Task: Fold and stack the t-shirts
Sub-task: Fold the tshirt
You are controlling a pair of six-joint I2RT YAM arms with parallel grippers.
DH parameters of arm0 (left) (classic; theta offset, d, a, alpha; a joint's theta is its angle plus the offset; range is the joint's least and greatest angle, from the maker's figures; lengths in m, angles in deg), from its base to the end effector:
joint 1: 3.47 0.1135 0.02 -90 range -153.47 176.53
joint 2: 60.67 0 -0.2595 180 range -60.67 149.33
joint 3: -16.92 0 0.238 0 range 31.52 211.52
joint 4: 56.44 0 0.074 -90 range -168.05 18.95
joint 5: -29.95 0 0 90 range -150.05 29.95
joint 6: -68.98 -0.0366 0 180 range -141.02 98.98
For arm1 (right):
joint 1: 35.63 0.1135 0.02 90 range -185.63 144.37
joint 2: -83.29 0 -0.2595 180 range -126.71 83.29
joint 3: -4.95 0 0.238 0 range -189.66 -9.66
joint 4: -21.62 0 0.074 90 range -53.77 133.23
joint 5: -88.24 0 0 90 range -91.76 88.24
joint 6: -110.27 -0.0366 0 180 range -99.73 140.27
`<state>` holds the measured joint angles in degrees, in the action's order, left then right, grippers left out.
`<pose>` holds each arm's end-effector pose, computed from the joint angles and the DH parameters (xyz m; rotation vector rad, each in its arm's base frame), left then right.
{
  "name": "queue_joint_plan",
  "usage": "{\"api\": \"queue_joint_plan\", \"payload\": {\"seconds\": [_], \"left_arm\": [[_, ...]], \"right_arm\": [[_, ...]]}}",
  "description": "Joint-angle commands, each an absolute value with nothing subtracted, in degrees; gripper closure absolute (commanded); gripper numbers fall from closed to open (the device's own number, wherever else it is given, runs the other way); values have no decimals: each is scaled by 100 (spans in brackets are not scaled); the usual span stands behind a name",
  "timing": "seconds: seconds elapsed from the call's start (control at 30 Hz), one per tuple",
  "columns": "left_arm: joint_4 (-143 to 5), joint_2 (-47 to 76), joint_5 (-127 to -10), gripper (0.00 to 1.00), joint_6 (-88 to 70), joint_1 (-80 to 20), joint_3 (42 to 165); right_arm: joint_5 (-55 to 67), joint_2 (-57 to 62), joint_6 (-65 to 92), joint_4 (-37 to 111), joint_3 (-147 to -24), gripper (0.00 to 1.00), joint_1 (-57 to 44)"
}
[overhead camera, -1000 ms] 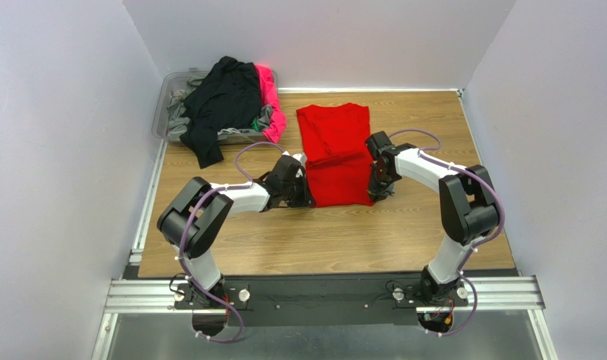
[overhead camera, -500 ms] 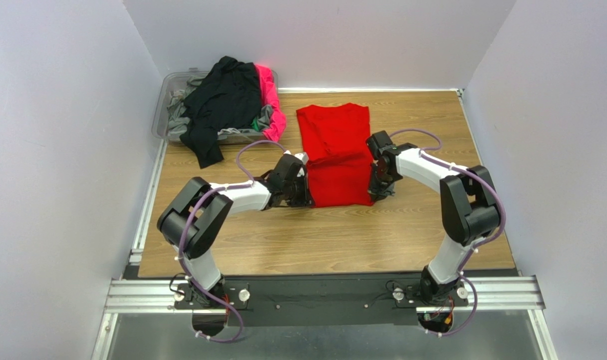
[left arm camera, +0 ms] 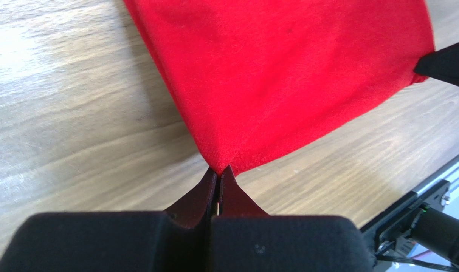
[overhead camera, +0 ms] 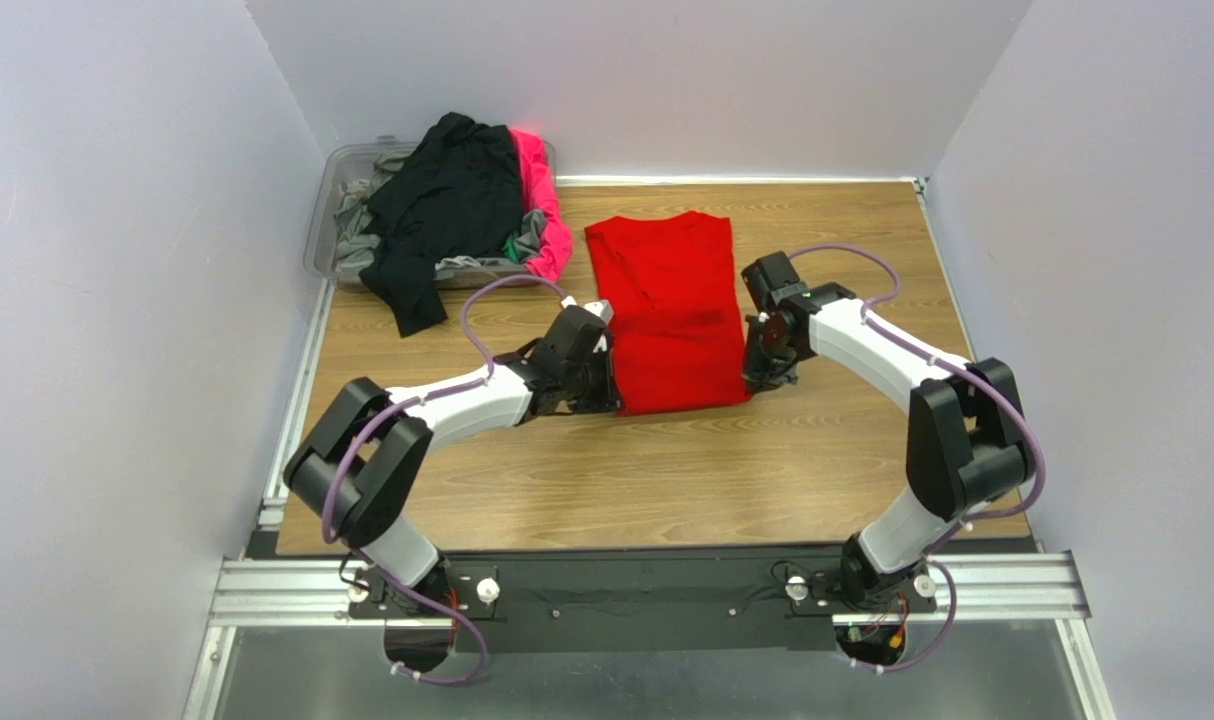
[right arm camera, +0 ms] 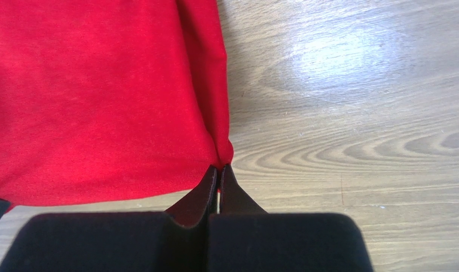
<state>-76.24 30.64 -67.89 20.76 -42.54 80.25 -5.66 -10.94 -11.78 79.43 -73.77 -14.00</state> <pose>0.2377 -0.1994 0.1796 0.0072 2.5585 -0.7737 0.2800 0.1083 0.2028 0.2729 2.8366 0.1020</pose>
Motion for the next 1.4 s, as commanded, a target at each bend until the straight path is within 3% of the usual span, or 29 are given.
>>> {"api": "queue_joint_plan", "payload": {"seconds": [0.0, 0.87, 1.37], "left_arm": [[-8027, 2828, -6463, 100, 2187, -4451, 8259], [-9170, 1624, -6058, 100, 3153, -5409, 8153], [-9022, 1061, -6268, 100, 3233, -5199, 8057]], "right_arm": [[-510, -821, -1084, 8184, -7373, 99, -1453], [-203, 753, -1356, 9203, -6960, 99, -1445], [-658, 605, -1558, 9626, -8233, 99, -1436]]}}
